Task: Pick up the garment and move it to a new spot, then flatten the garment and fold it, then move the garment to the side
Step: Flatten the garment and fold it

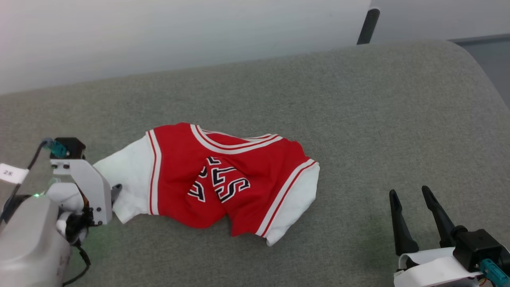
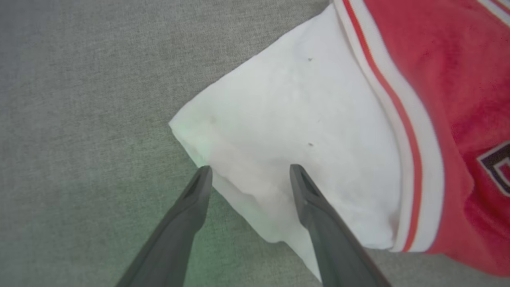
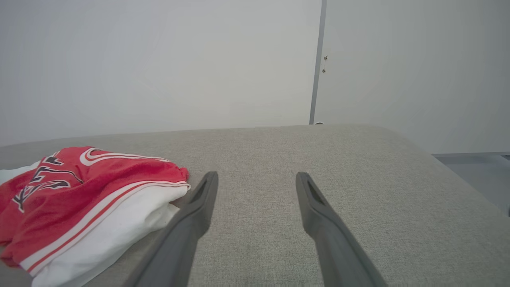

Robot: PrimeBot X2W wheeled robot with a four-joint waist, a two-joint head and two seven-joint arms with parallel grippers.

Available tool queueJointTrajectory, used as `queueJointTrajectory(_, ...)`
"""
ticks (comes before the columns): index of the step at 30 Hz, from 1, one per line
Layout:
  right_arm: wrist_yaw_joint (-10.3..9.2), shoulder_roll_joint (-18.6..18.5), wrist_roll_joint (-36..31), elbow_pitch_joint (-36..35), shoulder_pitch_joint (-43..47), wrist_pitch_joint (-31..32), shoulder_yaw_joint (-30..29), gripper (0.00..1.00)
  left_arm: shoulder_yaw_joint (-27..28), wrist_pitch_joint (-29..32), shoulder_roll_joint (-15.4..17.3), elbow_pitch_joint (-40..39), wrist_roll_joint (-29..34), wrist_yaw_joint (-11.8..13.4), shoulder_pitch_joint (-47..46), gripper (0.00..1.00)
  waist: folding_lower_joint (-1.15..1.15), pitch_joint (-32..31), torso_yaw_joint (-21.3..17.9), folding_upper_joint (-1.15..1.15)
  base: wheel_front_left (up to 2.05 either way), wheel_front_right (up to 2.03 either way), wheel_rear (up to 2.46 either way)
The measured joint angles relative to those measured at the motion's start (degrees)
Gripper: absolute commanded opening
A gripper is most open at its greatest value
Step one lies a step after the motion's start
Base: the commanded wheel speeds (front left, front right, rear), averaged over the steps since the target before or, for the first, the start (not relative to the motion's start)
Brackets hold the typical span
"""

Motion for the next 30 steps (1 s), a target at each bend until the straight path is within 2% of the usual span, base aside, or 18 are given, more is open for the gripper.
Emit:
queueJointTrajectory(9, 0.0, 0.01, 0.37, 0.07, -1.19, 0.03, 0.75, 1.0, -0.58, 2.14, -0.22, 7.35, -0.2, 0.34, -4.46, 1.0, 0.0, 2.02, -1.03, 0.0, 0.0, 0.0, 0.0)
queueJointTrajectory(10, 0.0, 0.01, 0.43, 0.09, -1.21, 0.04, 0.77, 1.0, -0.6, 2.09, -0.25, 7.98, -0.19, 0.52, -4.77, 0.95, 0.0, 2.2, -1.07, 0.0, 0.0, 0.0, 0.0)
queueJointTrajectory(11, 0.0, 0.01, 0.44, 0.1, -1.24, 0.04, 0.77, 1.0, -0.52, 2.19, -0.36, 8.73, -0.37, 0.53, -5.21, 0.88, 0.0, 2.36, -1.11, 0.0, 0.0, 0.0, 0.0)
queueJointTrajectory(12, 0.0, 0.01, 0.51, 0.11, -1.35, 0.04, 0.78, 1.0, -0.4, 2.35, -0.44, 9.34, -0.65, 0.53, -5.61, 0.39, 0.0, 2.5, -1.15, 0.0, 0.0, 0.0, 0.0)
queueJointTrajectory(13, 0.0, 0.01, 0.67, 0.12, -1.55, 0.05, 0.79, 1.0, -0.24, 2.33, -0.45, 9.88, -0.79, 0.68, -5.87, 0.39, 0.0, 2.62, -1.18, 0.0, 0.0, 0.0, 0.0)
queueJointTrajectory(14, 0.0, 0.01, 0.78, 0.12, -1.85, 0.05, 0.8, 1.0, -0.1, 2.29, -0.47, 10.48, -1.04, 0.68, -6.2, 0.0, 0.0, 2.74, -1.19, 0.0, 0.0, 0.0, 0.0)
queueJointTrajectory(23, 0.0, 0.0, 0.77, 0.16, -1.98, 0.31, 0.16, 1.0, -0.49, 1.2, -1.53, 13.39, -1.47, 0.66, -8.52, 0.0, 0.0, 2.86, -0.29, 0.0, 0.0, 0.0, 0.0)
queueJointTrajectory(30, 0.0, 0.0, 0.47, -0.03, -1.88, 0.86, -0.33, 1.0, -1.21, 0.79, -0.77, 14.85, -0.98, 0.94, -9.21, 0.0, 0.0, 1.99, 2.15, 0.0, 0.0, 0.0, 0.0)
